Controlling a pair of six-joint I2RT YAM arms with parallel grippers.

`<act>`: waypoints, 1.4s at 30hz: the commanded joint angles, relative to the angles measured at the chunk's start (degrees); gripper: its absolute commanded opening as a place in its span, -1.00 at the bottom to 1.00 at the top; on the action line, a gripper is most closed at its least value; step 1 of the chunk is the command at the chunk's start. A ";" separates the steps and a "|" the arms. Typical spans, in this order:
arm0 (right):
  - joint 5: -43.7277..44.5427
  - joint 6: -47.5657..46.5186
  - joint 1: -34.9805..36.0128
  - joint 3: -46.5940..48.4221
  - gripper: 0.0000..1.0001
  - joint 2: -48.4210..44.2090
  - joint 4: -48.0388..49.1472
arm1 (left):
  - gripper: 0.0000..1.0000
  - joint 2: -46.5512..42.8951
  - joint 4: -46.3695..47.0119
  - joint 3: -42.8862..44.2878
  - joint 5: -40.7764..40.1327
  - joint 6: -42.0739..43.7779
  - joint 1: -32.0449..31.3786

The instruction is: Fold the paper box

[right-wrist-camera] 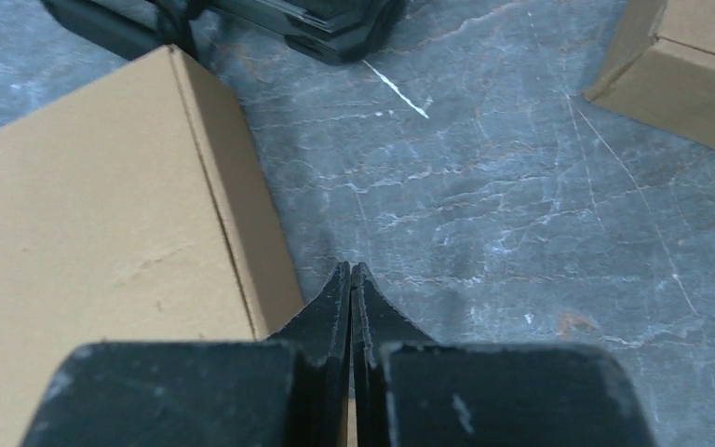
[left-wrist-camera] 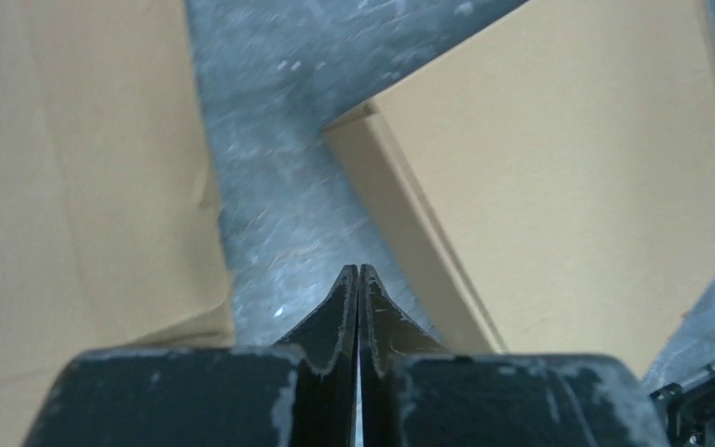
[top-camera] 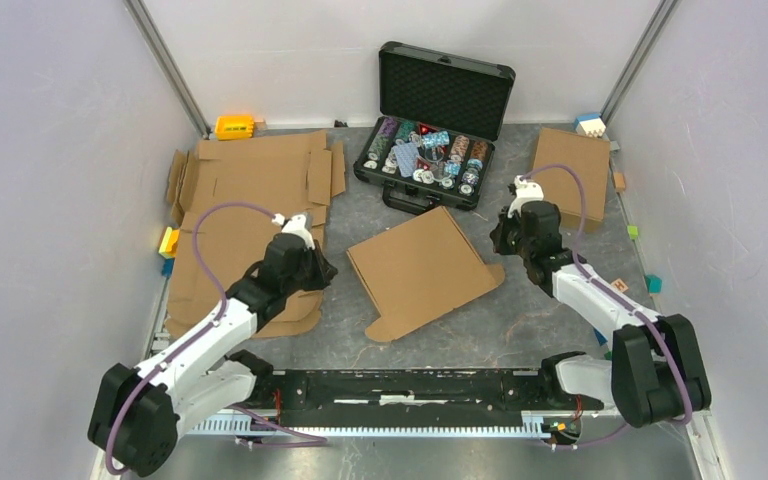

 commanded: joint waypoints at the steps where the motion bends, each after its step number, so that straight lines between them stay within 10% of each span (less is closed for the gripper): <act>1: 4.86 -2.72 2.55 1.51 -1.00 2.10 2.52 | -0.95 -2.29 0.42 -3.07 -4.37 -7.37 -0.24; 12: 3.21 -1.21 17.27 -11.21 -1.00 -11.55 -1.01 | -0.96 18.91 14.68 2.79 -0.57 -2.38 0.46; 20: -0.77 7.35 30.07 -17.92 -0.91 -21.41 -3.81 | -0.96 41.11 15.82 21.93 19.12 8.31 0.45; 29: 15.93 -3.04 30.78 -9.04 -0.47 -31.61 -15.10 | -0.93 44.77 13.92 31.20 14.91 12.37 2.59; 42: 16.17 -10.82 30.50 2.73 -0.17 -19.12 -12.64 | -0.94 25.02 15.16 15.18 5.07 6.99 5.19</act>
